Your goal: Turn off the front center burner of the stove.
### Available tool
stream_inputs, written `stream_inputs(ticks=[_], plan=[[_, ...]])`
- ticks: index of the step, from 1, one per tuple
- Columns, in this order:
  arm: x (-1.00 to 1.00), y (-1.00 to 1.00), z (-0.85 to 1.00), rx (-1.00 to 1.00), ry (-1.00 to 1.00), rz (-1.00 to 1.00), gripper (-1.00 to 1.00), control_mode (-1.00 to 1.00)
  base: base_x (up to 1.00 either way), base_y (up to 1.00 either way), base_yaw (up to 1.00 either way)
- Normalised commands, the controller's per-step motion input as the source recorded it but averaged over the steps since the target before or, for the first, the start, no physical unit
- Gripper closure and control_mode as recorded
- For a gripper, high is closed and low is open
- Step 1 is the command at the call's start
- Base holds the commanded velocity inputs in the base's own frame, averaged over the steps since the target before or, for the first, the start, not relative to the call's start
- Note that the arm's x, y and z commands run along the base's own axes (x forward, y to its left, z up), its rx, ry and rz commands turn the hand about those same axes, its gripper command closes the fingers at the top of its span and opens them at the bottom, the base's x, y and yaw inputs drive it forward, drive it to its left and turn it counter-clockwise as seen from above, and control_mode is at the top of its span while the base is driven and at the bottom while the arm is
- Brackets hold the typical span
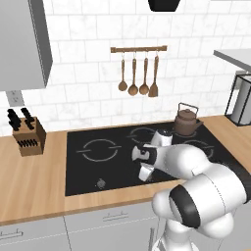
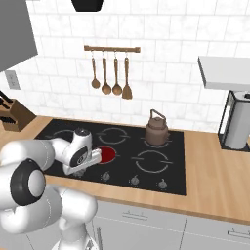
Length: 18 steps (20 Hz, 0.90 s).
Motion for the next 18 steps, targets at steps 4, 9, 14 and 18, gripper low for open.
stream_inputs(ticks=[4,9,14,18], plan=[[0.0,0.0,-0.16,0.08,0.0,-0.76,1.0,-1.0,0.0,0.0,0.0],[0.0,0.0,-0.15,0.07,0.0,-0.8,1.0,-1.0,0.0,0.0,0.0],[0.01,0.0,-0.12,0.07,0.0,-0.85,1.0,-1.0,0.0,0.0,0.0],[0.03,0.0,-0.06,0.07,0.0,-0.87,1.0,-1.0,0.0,0.0,0.0]])
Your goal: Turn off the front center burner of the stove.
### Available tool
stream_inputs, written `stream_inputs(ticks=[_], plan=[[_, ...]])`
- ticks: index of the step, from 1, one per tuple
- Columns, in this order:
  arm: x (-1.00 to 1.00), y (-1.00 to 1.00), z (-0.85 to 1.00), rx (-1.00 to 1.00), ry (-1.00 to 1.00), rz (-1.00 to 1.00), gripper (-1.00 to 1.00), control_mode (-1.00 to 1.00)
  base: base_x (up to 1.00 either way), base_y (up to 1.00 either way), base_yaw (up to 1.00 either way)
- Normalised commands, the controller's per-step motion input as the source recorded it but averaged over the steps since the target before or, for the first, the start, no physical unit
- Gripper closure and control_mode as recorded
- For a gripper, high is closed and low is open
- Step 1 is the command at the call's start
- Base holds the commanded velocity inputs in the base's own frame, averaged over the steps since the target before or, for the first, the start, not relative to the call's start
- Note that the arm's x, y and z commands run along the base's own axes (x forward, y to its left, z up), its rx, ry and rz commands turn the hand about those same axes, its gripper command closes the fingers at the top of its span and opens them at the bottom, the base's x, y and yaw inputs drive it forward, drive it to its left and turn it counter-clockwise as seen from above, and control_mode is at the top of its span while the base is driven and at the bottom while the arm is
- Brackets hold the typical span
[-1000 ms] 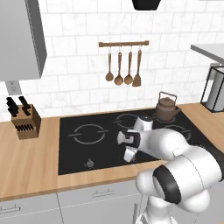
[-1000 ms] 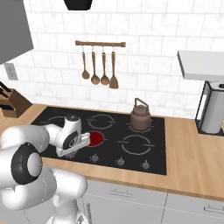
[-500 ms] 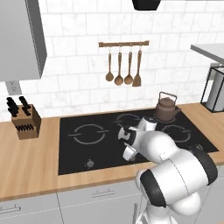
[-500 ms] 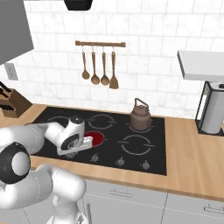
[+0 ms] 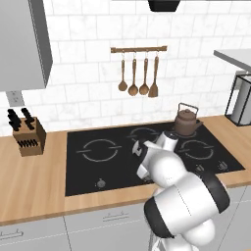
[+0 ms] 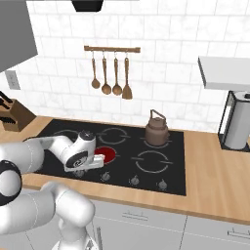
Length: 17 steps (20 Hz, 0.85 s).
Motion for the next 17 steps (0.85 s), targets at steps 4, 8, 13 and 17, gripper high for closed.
stream_inputs(ticks=[4,8,13,17], plan=[[0.06,0.0,0.0,0.08,0.0,-0.89,1.0,-1.0,0.0,0.0,0.0],[0.12,0.01,0.0,0.08,0.0,-0.94,1.0,-1.0,0.0,0.0,0.0],[0.08,0.03,0.0,0.06,0.0,-0.97,1.0,-1.0,0.0,0.0,0.0],[0.02,-0.07,-0.16,0.04,0.07,-0.82,1.0,-1.0,0.0,0.0,0.0]])
